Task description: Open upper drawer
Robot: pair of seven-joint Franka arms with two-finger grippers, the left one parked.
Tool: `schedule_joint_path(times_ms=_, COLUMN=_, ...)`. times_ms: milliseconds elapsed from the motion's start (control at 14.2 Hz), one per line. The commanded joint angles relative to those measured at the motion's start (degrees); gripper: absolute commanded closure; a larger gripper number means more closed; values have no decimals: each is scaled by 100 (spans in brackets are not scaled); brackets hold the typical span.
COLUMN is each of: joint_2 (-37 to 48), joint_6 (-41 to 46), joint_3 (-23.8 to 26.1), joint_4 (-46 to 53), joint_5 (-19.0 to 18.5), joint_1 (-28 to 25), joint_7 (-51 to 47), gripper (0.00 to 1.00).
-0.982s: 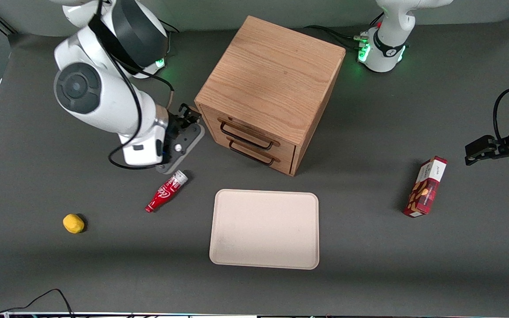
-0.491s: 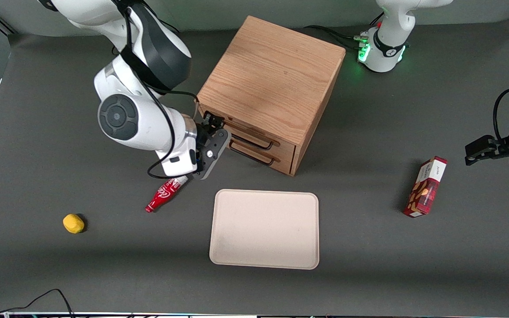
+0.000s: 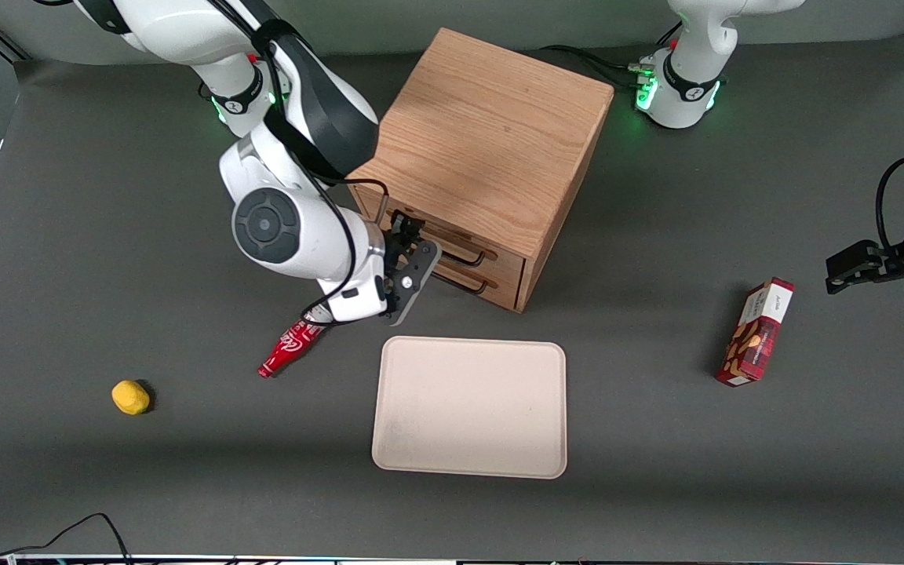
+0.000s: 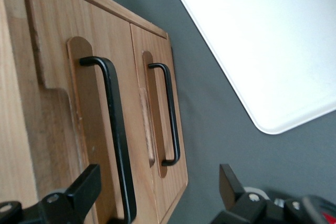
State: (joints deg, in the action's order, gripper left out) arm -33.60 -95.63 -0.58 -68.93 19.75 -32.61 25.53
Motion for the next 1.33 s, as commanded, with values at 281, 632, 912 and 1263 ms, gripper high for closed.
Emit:
schedule_joint_path(times_ms=281, joint_2=-103, joint_6=-649, joint_3=286, joint_4=-498, joint_5=100, joint_1=-35, joint_7=128, gripper=0)
schedule_joint_path(times_ms=632, joint_2=-173, joint_6=-676, joint_3=181, joint_4=-437, joint_5=-171, joint_1=17, joint_7=611, gripper=0)
schedule_joint_path(times_ms=912, joint_2=-279, joint_6=-676, joint_3=24, joint_4=-112, joint_5=-472, joint_1=114, joint_7=795, gripper=0)
schedule_joint_path(times_ms=1263, joint_2=-515, joint_6=-685, joint_3=-451, joint_4=476, joint_5=-472, joint_1=114, joint_7=1181, gripper=0)
